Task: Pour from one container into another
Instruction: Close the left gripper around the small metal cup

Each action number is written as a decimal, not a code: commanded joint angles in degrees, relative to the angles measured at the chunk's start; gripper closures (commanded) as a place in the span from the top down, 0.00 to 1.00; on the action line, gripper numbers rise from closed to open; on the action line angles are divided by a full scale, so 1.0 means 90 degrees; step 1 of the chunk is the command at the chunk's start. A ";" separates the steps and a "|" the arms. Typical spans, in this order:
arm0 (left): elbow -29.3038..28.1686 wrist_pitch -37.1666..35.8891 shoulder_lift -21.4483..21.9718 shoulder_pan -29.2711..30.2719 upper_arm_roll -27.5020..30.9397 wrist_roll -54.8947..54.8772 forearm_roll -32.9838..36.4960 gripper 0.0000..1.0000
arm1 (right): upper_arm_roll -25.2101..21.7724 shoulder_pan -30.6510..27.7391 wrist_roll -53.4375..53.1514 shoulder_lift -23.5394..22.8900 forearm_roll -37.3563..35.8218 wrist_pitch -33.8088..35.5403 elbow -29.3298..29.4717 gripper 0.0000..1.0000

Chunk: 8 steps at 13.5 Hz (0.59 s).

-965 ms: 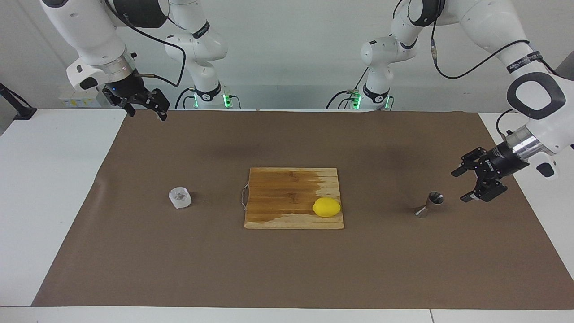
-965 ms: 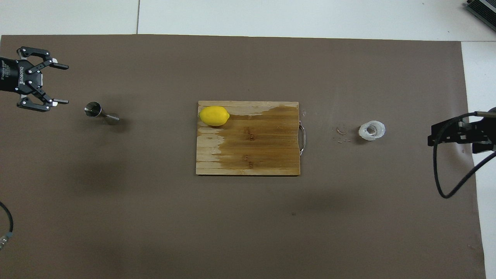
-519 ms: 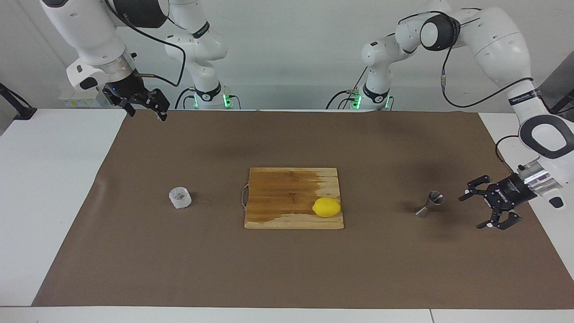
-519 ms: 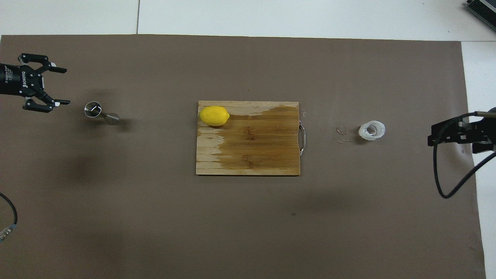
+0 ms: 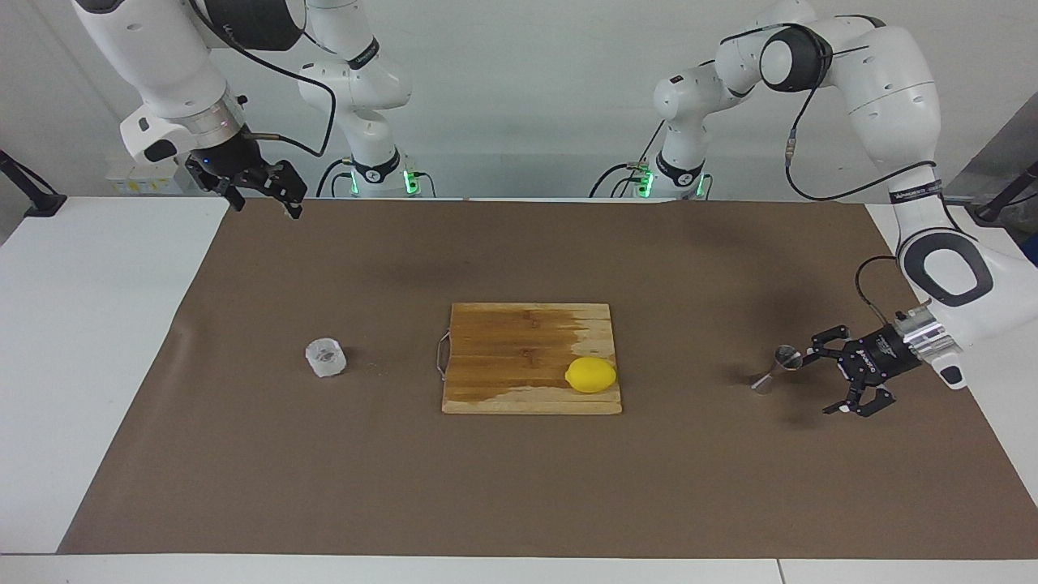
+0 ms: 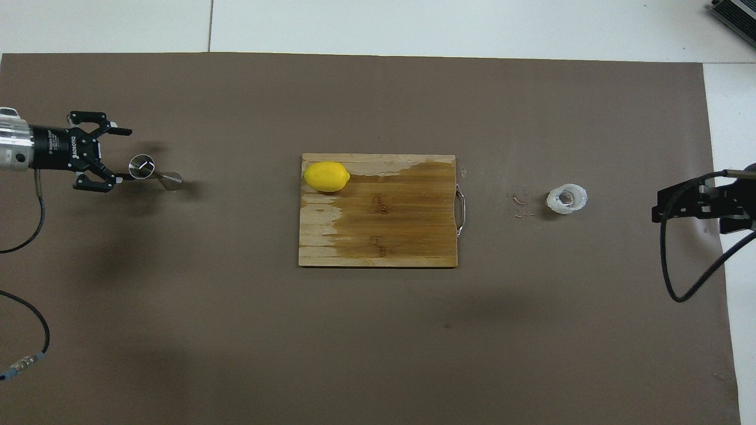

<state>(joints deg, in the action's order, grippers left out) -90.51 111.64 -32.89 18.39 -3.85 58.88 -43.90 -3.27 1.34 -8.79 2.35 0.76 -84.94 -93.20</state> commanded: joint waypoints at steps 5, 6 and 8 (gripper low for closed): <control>-0.1290 0.0300 0.0627 0.0066 -0.0031 -0.0740 -0.0725 1.00 | -0.0056 0.0037 0.0126 -0.0008 0.0042 0.0082 0.0014 1.00; -0.1330 0.0300 0.0647 0.0066 -0.0041 -0.0944 -0.0776 1.00 | -0.0056 0.0037 0.0127 -0.0008 0.0032 0.0082 0.0014 1.00; -0.1437 0.0271 0.0744 -0.0012 -0.0041 -0.1015 -0.1086 1.00 | -0.0056 0.0037 0.0127 -0.0008 0.0032 0.0082 0.0014 1.00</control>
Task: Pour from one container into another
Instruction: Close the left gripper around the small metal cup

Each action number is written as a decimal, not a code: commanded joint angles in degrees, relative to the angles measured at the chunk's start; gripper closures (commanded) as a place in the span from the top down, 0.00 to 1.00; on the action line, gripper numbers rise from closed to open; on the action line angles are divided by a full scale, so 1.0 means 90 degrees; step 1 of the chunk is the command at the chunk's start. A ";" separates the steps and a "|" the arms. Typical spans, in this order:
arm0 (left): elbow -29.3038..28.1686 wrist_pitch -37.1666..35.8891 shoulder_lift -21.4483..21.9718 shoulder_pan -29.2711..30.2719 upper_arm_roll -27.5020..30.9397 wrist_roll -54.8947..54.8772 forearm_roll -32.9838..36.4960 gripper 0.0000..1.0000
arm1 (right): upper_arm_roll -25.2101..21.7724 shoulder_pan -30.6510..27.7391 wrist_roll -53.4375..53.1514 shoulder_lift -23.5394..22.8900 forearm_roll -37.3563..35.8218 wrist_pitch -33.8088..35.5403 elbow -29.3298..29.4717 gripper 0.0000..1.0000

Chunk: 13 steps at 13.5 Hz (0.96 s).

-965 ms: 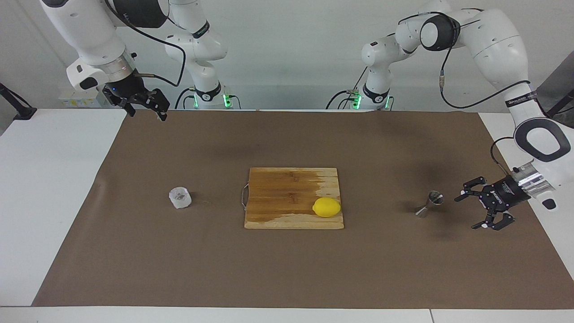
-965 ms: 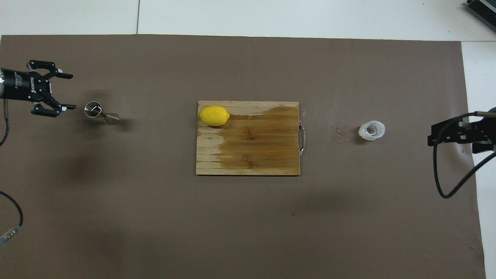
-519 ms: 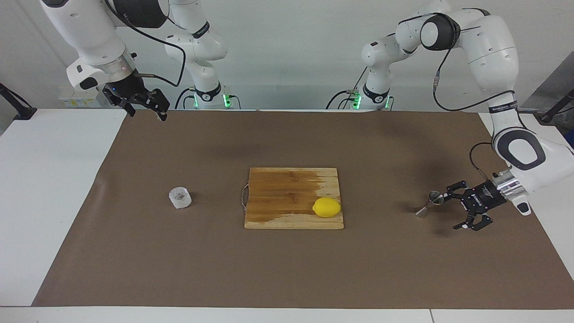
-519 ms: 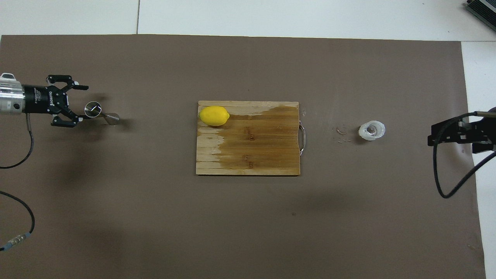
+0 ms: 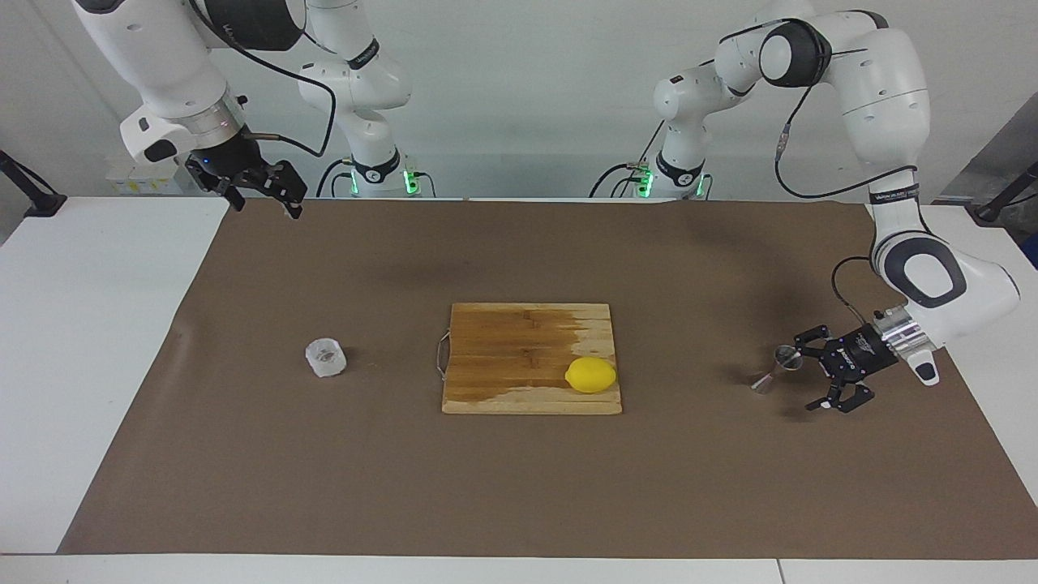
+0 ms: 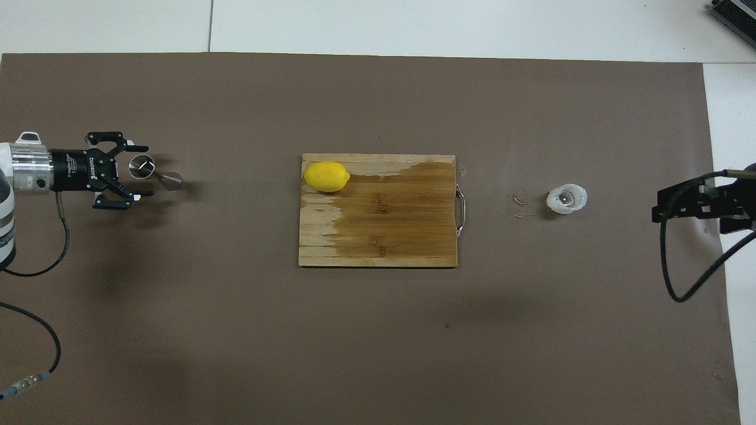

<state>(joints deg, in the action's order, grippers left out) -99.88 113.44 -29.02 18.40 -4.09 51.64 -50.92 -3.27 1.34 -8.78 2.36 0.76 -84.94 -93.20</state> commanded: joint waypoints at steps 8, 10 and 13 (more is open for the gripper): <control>-0.1217 0.0306 0.0578 -0.0003 -0.0015 -0.0718 -0.1051 0.75 | -0.0056 0.0037 0.0126 -0.0008 0.0042 0.0082 0.0014 1.00; -0.1207 0.0287 0.0578 0.0016 -0.0015 -0.0718 -0.1060 0.13 | -0.0056 0.0037 0.0126 -0.0008 0.0032 0.0082 0.0014 1.00; -0.1168 0.0122 0.0617 0.0114 -0.0015 -0.0708 -0.1304 0.00 | -0.0056 0.0037 0.0117 -0.0008 0.0042 0.0082 0.0014 1.00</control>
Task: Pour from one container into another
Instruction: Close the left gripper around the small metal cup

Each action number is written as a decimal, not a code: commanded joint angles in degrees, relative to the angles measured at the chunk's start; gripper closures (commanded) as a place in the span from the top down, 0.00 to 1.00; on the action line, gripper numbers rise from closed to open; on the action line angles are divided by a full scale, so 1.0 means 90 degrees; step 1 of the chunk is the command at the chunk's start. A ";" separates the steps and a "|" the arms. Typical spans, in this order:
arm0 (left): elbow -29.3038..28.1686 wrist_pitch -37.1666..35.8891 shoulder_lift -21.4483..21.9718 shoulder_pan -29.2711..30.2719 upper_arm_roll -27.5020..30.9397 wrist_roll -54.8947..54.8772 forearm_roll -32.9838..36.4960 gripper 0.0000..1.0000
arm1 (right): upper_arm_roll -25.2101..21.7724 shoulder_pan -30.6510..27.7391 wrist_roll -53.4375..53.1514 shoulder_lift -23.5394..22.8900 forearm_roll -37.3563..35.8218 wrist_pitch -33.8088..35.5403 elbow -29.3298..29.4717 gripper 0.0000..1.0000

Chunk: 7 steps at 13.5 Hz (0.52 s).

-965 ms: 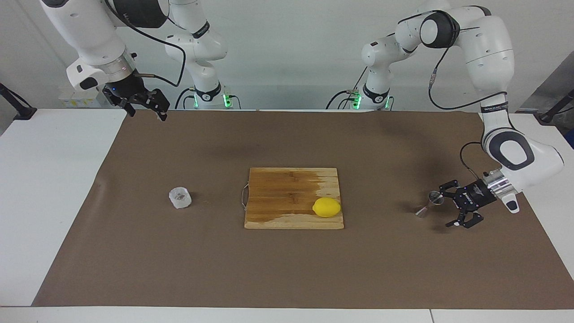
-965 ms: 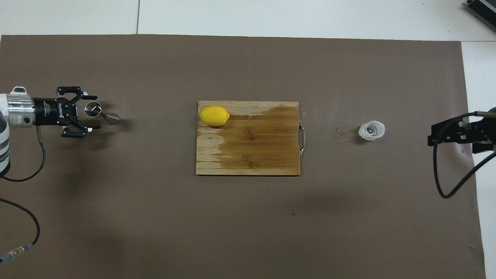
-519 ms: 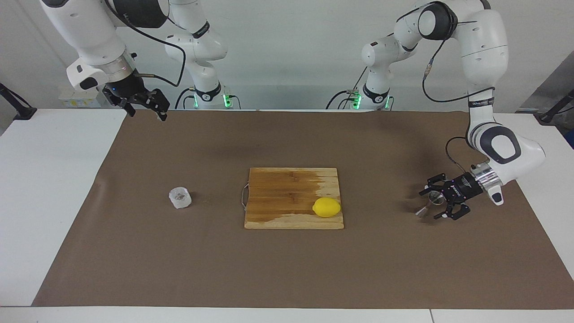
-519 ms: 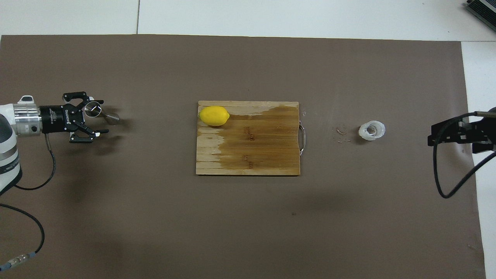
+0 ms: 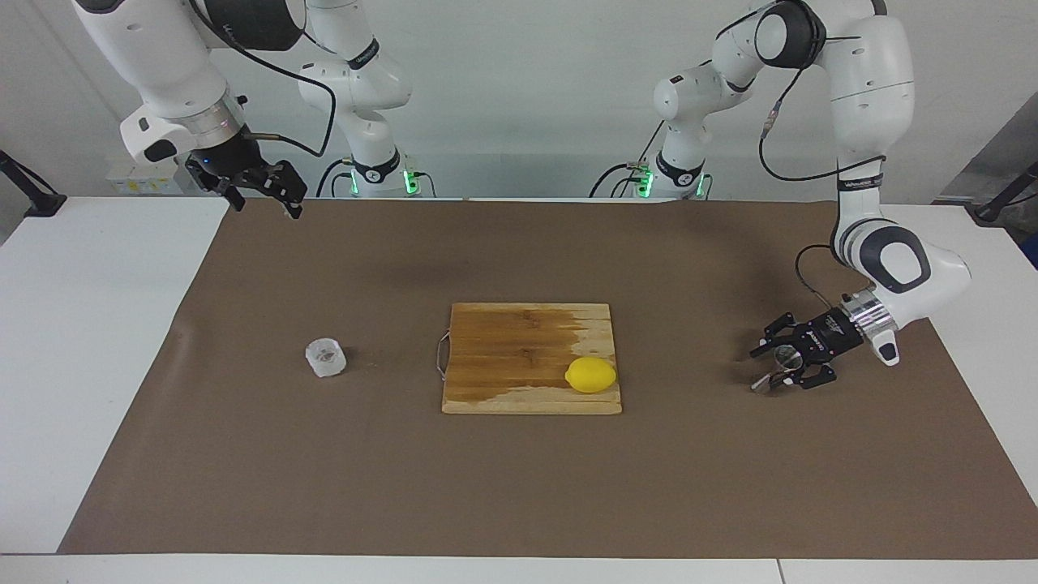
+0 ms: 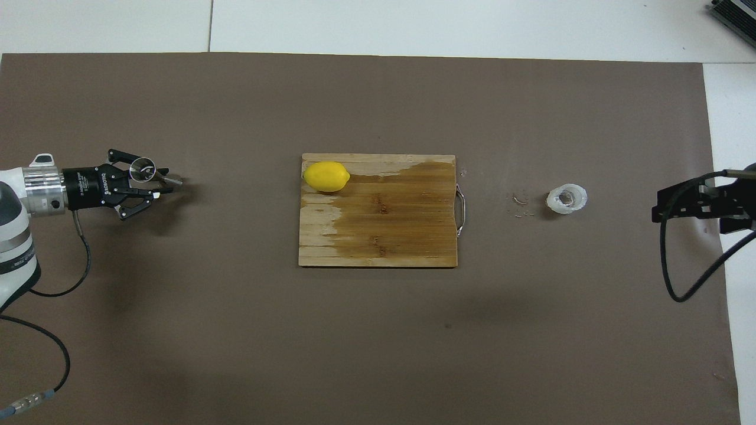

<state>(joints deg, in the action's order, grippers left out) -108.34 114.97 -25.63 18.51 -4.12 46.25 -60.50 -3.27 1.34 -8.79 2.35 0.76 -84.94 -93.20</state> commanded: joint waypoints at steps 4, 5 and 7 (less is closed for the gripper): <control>-0.0111 -0.0226 0.0337 0.0053 -0.0021 0.0007 -0.0436 0.00 | -0.0056 0.0037 0.0117 -0.0008 0.0042 0.0082 0.0014 1.00; -0.0091 -0.0342 0.0367 0.0034 -0.0030 0.0055 -0.0456 0.00 | -0.0056 0.0037 0.0126 -0.0008 0.0042 0.0082 0.0014 1.00; -0.0072 -0.0654 0.0454 -0.0054 -0.0108 0.0085 -0.0641 0.00 | -0.0056 0.0037 0.0117 -0.0008 0.0042 0.0082 0.0014 1.00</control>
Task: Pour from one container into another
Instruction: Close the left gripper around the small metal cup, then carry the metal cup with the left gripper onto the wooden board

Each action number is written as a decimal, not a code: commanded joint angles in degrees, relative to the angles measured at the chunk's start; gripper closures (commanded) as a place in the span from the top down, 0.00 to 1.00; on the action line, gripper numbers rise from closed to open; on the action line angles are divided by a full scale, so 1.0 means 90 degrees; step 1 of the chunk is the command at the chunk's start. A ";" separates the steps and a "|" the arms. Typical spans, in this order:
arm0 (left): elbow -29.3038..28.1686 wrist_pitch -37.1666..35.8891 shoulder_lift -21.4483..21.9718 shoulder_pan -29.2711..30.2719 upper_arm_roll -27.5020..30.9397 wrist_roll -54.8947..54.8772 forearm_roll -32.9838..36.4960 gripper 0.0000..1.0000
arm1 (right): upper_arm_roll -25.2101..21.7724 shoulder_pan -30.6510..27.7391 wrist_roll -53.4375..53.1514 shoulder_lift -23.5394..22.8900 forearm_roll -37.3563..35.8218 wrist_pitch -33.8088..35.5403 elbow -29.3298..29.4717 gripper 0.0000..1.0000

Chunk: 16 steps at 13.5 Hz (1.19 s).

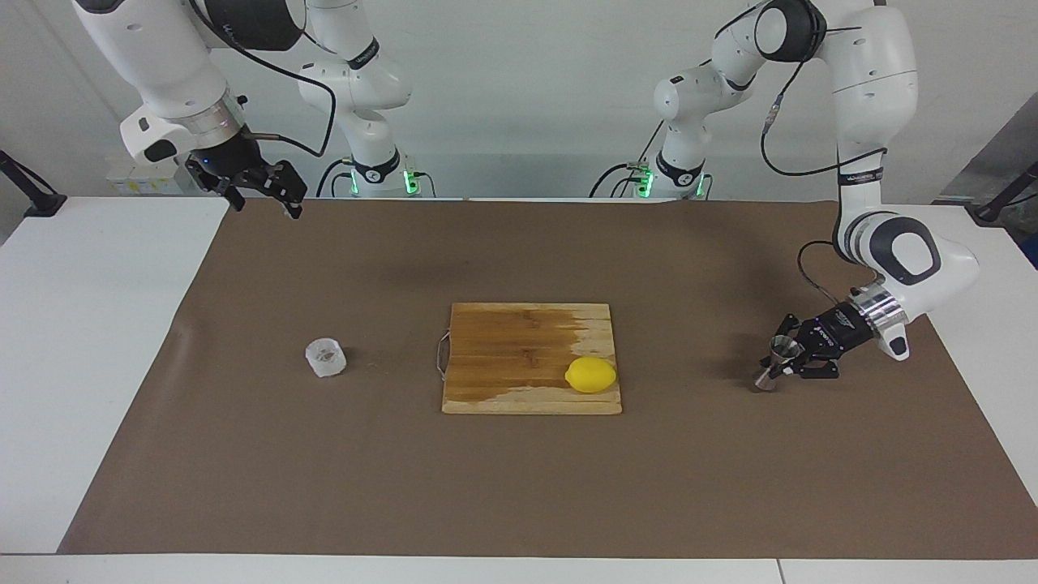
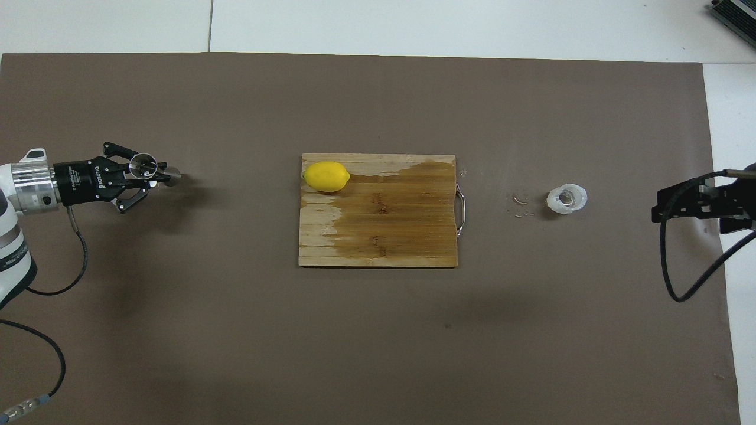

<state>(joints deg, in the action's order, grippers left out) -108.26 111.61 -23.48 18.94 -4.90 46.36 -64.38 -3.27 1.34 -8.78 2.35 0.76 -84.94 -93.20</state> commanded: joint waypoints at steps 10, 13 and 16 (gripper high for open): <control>-0.0237 -0.0088 0.0968 -0.2296 -0.0051 0.1623 -0.0628 0.00 | -0.0056 0.0037 0.0126 -0.0008 0.0042 0.0082 0.0014 1.00; -0.0208 0.0372 0.0939 -0.3088 -0.0051 0.1723 -0.1320 0.00 | -0.0056 0.0037 0.0126 -0.0008 0.0042 0.0082 0.0014 1.00; -0.0169 0.1200 0.0871 -0.3908 -0.0051 0.1753 -0.1887 0.00 | -0.0056 0.0037 0.0126 -0.0008 0.0032 0.0082 0.0014 1.00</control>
<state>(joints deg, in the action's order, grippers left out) -108.67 117.94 -16.39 -12.13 -6.31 61.36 -78.05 -3.27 1.34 -8.79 2.35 0.76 -84.94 -93.20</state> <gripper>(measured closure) 0.771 0.000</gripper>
